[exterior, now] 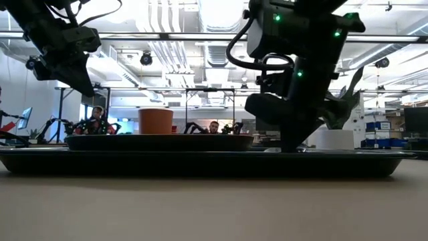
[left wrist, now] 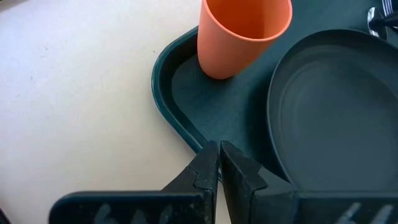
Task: Pick and place plate/cup/fork/spoon on tray
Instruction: Adjust the orange spoon on the black tray, then adjust the orange fork on the black tray
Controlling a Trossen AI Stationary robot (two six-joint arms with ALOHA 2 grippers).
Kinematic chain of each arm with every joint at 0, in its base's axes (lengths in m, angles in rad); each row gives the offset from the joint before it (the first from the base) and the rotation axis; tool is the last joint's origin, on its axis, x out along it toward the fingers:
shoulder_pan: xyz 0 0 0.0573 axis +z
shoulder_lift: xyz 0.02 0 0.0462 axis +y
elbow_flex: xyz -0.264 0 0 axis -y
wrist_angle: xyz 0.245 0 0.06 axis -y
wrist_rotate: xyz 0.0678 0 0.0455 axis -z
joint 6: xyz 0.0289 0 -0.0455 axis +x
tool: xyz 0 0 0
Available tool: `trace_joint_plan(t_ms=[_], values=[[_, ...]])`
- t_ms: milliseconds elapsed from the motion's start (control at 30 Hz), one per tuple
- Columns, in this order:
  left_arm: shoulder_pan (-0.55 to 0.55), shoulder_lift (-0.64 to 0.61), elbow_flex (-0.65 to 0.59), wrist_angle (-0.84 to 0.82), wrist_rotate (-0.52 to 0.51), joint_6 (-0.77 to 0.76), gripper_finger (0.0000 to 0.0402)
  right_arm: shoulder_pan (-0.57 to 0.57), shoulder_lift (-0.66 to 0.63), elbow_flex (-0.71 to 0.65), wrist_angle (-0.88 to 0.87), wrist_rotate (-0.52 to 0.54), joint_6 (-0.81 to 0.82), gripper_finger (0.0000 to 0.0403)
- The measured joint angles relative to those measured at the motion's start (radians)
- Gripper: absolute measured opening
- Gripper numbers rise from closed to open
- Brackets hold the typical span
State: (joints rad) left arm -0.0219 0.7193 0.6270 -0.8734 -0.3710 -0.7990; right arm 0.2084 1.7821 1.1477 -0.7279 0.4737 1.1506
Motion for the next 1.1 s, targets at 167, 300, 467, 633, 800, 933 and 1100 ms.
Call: trace_joint_plan(t_ms=[167, 300, 467, 633, 800, 933, 1100], values=[[0.000, 0.000, 0.000, 0.000, 0.000, 0.001, 0.0000, -0.025, 0.000, 0.000, 0.000, 0.001, -0.038, 0.0008], [0.000, 0.000, 0.000, 0.000, 0.000, 0.001, 0.0000, -0.040, -0.001, 0.000, 0.001, 0.001, -0.053, 0.0008], [0.000, 0.000, 0.000, 0.000, 0.000, 0.001, 0.0000, -0.041, -0.007, 0.000, 0.004, 0.000, -0.053, 0.0008], [0.000, 0.000, 0.000, 0.000, 0.000, 0.001, 0.0000, -0.031, -0.048, 0.021, 0.003, -0.009, -0.054, 0.0008], [0.000, 0.000, 0.000, -0.001, 0.000, 0.000, 0.0000, 0.001, -0.151, 0.045, -0.001, -0.012, -0.069, 0.0008], [0.000, 0.000, 0.000, 0.000, 0.000, 0.000, 0.0000, 0.025, -0.235, 0.035, -0.088, -0.032, 0.003, 0.0008], [0.000, 0.000, 0.000, 0.000, 0.000, 0.002, 0.0000, 0.044, -0.267, -0.023, -0.203, -0.047, 0.148, 0.0008]])
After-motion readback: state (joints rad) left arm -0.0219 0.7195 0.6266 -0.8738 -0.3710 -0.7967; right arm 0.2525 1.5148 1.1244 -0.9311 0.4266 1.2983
